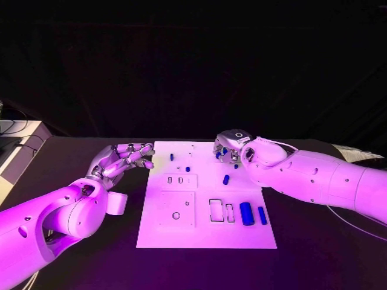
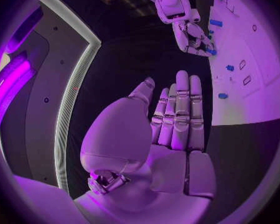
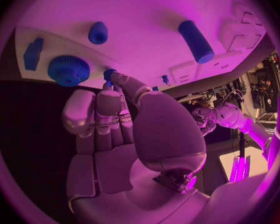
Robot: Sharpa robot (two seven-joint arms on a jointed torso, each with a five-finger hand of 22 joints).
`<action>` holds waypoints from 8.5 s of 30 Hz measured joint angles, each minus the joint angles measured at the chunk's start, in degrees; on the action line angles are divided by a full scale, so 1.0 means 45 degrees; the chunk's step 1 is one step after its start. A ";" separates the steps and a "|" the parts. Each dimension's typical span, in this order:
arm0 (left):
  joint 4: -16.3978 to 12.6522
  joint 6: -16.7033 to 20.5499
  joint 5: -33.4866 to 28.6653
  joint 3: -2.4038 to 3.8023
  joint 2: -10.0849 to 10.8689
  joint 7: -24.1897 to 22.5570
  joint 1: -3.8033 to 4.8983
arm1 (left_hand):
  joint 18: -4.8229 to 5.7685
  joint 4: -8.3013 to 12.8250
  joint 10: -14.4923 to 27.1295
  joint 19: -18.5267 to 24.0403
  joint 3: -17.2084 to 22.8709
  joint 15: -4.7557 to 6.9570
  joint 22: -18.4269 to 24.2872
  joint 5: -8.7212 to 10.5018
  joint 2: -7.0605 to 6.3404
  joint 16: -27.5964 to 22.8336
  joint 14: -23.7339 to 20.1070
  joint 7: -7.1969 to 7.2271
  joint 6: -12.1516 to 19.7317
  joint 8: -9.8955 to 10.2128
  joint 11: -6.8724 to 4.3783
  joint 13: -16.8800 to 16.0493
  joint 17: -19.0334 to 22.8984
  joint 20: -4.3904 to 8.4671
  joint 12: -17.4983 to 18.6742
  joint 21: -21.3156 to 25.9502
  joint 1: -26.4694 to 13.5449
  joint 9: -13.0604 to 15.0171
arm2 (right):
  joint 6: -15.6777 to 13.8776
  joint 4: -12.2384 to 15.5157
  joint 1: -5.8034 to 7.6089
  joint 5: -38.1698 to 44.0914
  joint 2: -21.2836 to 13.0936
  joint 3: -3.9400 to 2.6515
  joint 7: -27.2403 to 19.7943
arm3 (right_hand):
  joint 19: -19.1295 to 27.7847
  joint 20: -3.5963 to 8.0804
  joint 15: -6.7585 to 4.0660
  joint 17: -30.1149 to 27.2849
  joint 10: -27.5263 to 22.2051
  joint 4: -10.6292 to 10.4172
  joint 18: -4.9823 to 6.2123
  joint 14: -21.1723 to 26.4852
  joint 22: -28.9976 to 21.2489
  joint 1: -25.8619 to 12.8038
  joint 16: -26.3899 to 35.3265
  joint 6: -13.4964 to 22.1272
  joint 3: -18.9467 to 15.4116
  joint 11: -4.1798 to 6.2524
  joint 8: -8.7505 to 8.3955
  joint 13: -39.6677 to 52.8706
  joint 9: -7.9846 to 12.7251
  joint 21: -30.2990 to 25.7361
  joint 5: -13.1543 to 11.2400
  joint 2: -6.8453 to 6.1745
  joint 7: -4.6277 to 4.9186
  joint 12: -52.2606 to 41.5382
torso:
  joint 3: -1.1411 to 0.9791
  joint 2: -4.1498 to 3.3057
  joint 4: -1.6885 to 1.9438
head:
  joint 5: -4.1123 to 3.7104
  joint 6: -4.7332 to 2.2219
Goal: Assemble the parts on the task board
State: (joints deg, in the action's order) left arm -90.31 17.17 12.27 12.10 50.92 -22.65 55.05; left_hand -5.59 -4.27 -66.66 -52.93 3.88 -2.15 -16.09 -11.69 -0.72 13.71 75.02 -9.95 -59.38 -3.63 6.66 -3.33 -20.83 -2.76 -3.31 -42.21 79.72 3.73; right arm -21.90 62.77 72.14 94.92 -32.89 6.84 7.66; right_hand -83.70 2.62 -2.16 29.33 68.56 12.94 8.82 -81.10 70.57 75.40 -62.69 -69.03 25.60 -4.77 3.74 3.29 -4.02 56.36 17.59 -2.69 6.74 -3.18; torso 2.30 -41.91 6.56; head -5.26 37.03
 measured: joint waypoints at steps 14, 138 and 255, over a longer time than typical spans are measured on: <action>-0.0028 -0.0001 0.0001 0.0000 0.0033 0.0009 -0.0006 | 0.0000 0.0035 0.0048 0.0000 -0.0035 0.0000 0.0032 0.0000 0.0000 0.0000 0.0000 0.0000 0.0000 0.0000 -0.0049 0.0000 -0.0009 0.0000 0.0000 0.0000 0.0000 0.0000 | -0.0997 0.0382 0.0054 0.0034 0.0254 -0.0158 0.0427 | -0.0007 0.0037 0.0001 0.0016 0.0000 0.0079 -0.0119 -0.0001 0.0498 -0.0033 -0.0049 0.0000 0.0024 0.0000 0.0000 0.0000 0.0002 -0.0240 -0.0072 0.0098 -0.0001 0.0042 | 0.0015 -0.0018 0.0022 | 0.0115 -0.0083; -0.0202 -0.0026 0.0131 0.0058 0.0056 0.0097 -0.0008 | -0.0003 0.0087 0.0140 0.0046 -0.0159 -0.0047 0.0209 0.0000 0.0051 -0.0101 0.0047 -0.0045 0.0045 0.0000 0.0046 0.0000 -0.0007 -0.0046 0.0000 -0.0088 -0.0050 -0.0002 | -0.2198 -0.2629 -0.0159 0.0179 0.2584 -0.0183 0.0430 | -0.0044 -0.0386 0.0465 -0.0638 -0.3278 -0.0471 0.0123 0.0044 0.0548 0.0237 0.0889 0.1423 -0.0595 -0.0596 -0.0001 -0.0019 0.0032 -0.5119 -0.0233 -0.0678 0.0323 -0.0077 | 0.0377 -0.0344 0.0596 | 0.0001 -0.0076; 0.0129 -0.0206 0.0350 0.0055 0.0090 0.0198 -0.0010 | -0.0008 -0.0160 -0.0498 0.0045 0.0090 0.0000 0.0332 0.0000 0.0050 0.0000 0.0094 0.0158 -0.0160 0.0000 -0.0180 -0.0004 -0.0157 -0.0046 0.0001 -0.0307 -0.0050 -0.0002 | 0.0138 -0.0012 0.0262 -0.4662 -0.1129 -0.0546 0.0880 | -0.0068 0.0282 -0.0208 0.5047 0.0888 -0.0817 -0.0671 -0.0154 0.0974 -0.0689 -0.1676 0.1350 -0.3365 0.0890 0.0011 1.5830 0.0101 0.1834 0.2738 -0.0052 -0.0287 -1.3559 | 0.0167 -0.0344 0.0236 | -0.0167 -0.0051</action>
State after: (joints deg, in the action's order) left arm -89.73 16.24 13.84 12.35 51.32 -21.77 55.00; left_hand -5.62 -4.99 -68.90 -52.73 4.28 -2.15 -14.60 -11.69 -0.50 13.71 75.44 -9.24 -60.10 -3.63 5.85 -3.35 -21.53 -2.97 -3.31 -43.59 79.49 3.72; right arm -21.28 62.72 73.31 73.94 -37.98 4.38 11.62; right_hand -84.00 3.89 -3.09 52.05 72.56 9.26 5.80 -81.79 74.95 72.30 -70.23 -62.95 10.46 -0.77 3.79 74.52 -3.57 64.61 29.91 -2.93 5.45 -64.19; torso 3.05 -43.46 7.62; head -6.01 36.80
